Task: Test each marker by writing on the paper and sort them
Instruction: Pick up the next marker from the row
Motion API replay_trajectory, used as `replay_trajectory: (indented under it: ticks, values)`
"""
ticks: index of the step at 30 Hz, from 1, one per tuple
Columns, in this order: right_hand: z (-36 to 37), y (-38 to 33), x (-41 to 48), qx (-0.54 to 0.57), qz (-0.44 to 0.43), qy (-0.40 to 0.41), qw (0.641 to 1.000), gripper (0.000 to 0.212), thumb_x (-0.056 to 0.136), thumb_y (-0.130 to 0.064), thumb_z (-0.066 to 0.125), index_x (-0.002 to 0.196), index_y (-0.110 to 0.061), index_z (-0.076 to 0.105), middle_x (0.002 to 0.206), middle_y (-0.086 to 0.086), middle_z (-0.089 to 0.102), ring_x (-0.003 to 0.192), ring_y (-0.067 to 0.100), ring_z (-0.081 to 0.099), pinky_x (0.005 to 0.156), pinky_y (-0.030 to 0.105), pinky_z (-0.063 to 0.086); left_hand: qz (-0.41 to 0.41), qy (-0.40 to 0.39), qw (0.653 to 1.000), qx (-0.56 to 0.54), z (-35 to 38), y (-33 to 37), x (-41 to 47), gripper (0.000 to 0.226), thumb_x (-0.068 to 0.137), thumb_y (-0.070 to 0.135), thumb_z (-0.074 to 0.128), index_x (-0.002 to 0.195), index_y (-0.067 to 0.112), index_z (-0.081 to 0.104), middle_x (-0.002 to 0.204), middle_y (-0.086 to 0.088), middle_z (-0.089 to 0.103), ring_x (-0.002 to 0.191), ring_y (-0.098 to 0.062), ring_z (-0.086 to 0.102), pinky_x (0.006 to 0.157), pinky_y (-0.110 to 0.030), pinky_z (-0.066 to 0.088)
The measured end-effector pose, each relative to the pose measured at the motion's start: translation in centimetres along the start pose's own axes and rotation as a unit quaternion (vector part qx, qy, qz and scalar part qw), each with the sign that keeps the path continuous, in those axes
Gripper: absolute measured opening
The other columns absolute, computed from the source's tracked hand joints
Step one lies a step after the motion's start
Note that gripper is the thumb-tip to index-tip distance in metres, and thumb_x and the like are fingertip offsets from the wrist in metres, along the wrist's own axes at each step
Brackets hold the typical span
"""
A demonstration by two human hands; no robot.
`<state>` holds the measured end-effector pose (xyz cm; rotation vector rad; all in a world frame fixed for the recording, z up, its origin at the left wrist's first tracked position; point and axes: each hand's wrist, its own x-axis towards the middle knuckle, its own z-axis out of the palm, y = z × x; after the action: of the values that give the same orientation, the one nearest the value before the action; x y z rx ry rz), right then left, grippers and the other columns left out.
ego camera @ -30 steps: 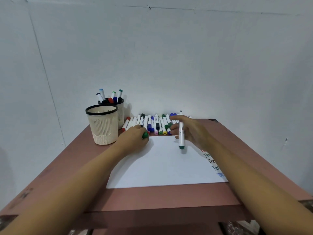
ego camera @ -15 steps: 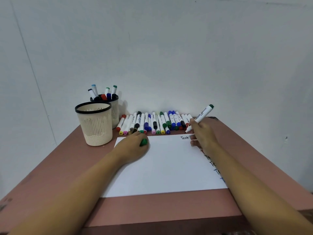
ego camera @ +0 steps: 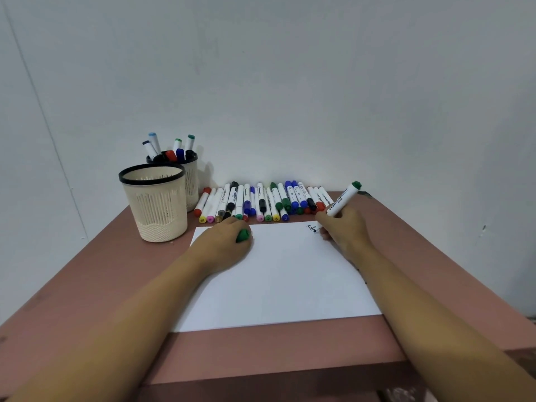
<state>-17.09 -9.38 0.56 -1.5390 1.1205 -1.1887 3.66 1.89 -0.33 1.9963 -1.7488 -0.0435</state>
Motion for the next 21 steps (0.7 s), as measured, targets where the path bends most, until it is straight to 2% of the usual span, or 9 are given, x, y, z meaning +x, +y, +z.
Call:
replay_trajectory:
  ticks: [7, 11, 15, 21]
  values:
    - [-0.01, 0.05, -0.07, -0.043, -0.014, -0.009, 0.999, 0.008, 0.079, -0.009, 0.064, 0.073, -0.009, 0.058, 0.063, 0.006, 0.062, 0.057, 0.017, 0.059, 0.066, 0.036, 0.055, -0.001, -0.006, 1.0, -0.007, -0.2, 0.14, -0.11, 0.023, 0.094, 0.031, 0.048, 0.112, 0.021, 0.058, 0.12, 0.004, 0.053, 0.108, -0.014, 0.051, 0.094, -0.028, 0.041]
    - [0.1, 0.12, -0.05, -0.051, -0.018, -0.016, 0.998, 0.011, 0.078, -0.01, 0.063, 0.072, -0.013, 0.055, 0.063, 0.004, 0.06, 0.053, 0.014, 0.056, 0.061, 0.034, 0.05, -0.003, -0.007, 1.0, -0.008, -0.25, 0.23, -0.15, 0.023, 0.094, 0.031, 0.048, 0.113, 0.021, 0.058, 0.12, 0.005, 0.052, 0.108, -0.014, 0.051, 0.094, -0.028, 0.041]
    - [-0.03, 0.23, -0.09, -0.062, -0.017, 0.005, 0.998, 0.012, 0.076, -0.015, 0.064, 0.071, -0.016, 0.054, 0.062, 0.001, 0.058, 0.058, 0.02, 0.057, 0.068, 0.043, 0.054, -0.007, -0.01, 1.0, -0.007, -0.3, 0.29, -0.2, 0.023, 0.094, 0.031, 0.048, 0.113, 0.022, 0.058, 0.119, 0.007, 0.052, 0.108, -0.014, 0.051, 0.094, -0.028, 0.041]
    - [-0.11, -0.01, -0.28, -0.05, -0.019, -0.009, 0.999, 0.012, 0.078, -0.012, 0.063, 0.071, -0.014, 0.054, 0.064, 0.004, 0.059, 0.054, 0.015, 0.056, 0.064, 0.036, 0.05, -0.008, -0.007, 1.0, 0.0, -0.27, 0.29, -0.14, 0.023, 0.094, 0.032, 0.048, 0.112, 0.022, 0.058, 0.117, 0.005, 0.052, 0.106, -0.014, 0.051, 0.09, -0.026, 0.039]
